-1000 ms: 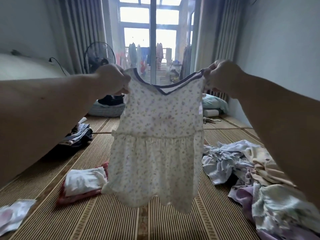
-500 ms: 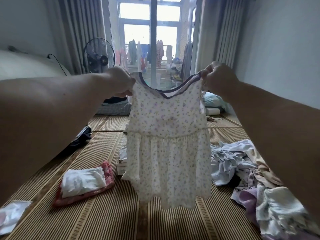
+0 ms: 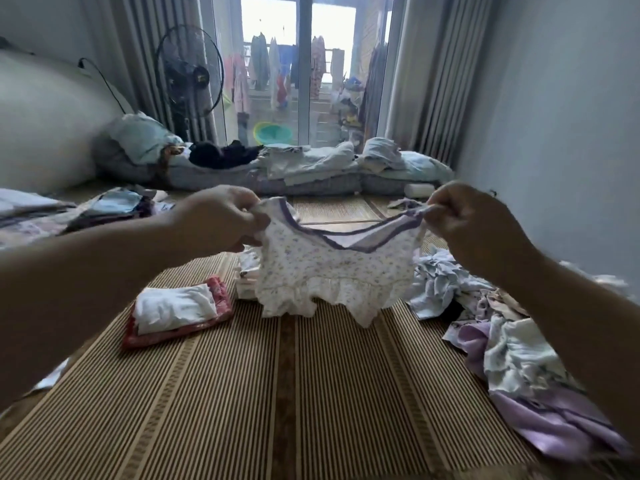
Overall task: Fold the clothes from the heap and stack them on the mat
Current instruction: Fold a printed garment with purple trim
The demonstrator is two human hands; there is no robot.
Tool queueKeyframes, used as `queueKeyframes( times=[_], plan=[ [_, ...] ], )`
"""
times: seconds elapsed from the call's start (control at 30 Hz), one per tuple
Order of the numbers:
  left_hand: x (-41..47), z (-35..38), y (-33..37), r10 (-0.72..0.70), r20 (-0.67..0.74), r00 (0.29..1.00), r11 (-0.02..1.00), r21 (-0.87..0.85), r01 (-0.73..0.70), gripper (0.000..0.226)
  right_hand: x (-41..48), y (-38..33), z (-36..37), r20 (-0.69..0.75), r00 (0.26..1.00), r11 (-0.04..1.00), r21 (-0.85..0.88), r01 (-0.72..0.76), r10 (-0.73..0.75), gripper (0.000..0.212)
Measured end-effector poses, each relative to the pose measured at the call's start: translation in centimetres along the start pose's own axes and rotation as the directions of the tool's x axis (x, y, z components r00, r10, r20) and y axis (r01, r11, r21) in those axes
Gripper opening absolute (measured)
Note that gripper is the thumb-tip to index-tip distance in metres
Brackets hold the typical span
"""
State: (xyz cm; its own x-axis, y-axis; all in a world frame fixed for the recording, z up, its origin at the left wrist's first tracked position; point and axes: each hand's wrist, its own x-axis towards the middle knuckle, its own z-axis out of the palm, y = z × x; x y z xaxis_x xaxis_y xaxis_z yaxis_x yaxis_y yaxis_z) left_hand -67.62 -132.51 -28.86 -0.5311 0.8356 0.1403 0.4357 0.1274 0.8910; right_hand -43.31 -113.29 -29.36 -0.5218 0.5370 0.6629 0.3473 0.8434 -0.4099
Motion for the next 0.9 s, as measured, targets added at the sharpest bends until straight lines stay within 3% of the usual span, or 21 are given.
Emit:
queueKeyframes(
  times=[0.1,0.23,0.3,0.4,0.47,0.57,0.67,0.8,0.9],
  plan=[
    [-5.7,1.7,-3.7,-0.1,0.128,0.987,0.995,0.042,0.096,0.019,-6.2,1.3,-0.1,0.304,0.948,0.989,0.086,-0.123,0.091,0.02],
    [-11.8,3.8,-7.6,-0.149,0.263,0.953,0.934,0.353,0.049,0.027,-13.3,2.1,-0.1,0.644,0.759,0.855,0.335,-0.395,0.098,0.021],
    [-13.9,4.6,-8.7,-0.23,0.396,0.889,0.924,0.376,0.071,0.023,-15.7,2.4,-0.1,0.737,0.671,0.78,0.376,-0.501,0.075,0.021],
    [-15.5,5.1,-9.7,-0.323,0.595,0.736,0.911,0.407,0.07,0.013,-17.3,2.9,-0.3,0.838,0.546,0.676,0.388,-0.627,0.026,0.01],
    [-15.5,5.0,-10.4,-0.355,0.658,0.665,0.923,0.361,0.135,0.01,-17.4,3.3,-0.1,0.869,0.494,0.66,0.361,-0.659,0.018,0.006],
    [-13.5,4.7,-11.7,-0.383,0.649,0.657,0.924,0.27,0.271,0.006,-16.5,4.1,1.5,0.858,0.501,0.669,0.305,-0.678,0.116,0.015],
    [-10.0,4.8,-12.9,-0.418,0.538,0.732,0.906,0.183,0.382,0.007,-14.4,5.2,4.4,0.795,0.551,0.727,0.218,-0.651,0.254,0.011],
    [-4.7,5.9,-14.5,-0.391,0.316,0.865,0.919,0.19,0.346,0.012,-10.5,6.5,8.5,0.665,0.659,0.845,0.079,-0.529,0.351,0.012],
    [-1.2,7.2,-16.5,-0.395,0.208,0.895,0.909,0.231,0.347,0.01,-8.3,7.6,12.2,0.57,0.716,0.886,-0.046,-0.462,0.403,0.014]
  ],
)
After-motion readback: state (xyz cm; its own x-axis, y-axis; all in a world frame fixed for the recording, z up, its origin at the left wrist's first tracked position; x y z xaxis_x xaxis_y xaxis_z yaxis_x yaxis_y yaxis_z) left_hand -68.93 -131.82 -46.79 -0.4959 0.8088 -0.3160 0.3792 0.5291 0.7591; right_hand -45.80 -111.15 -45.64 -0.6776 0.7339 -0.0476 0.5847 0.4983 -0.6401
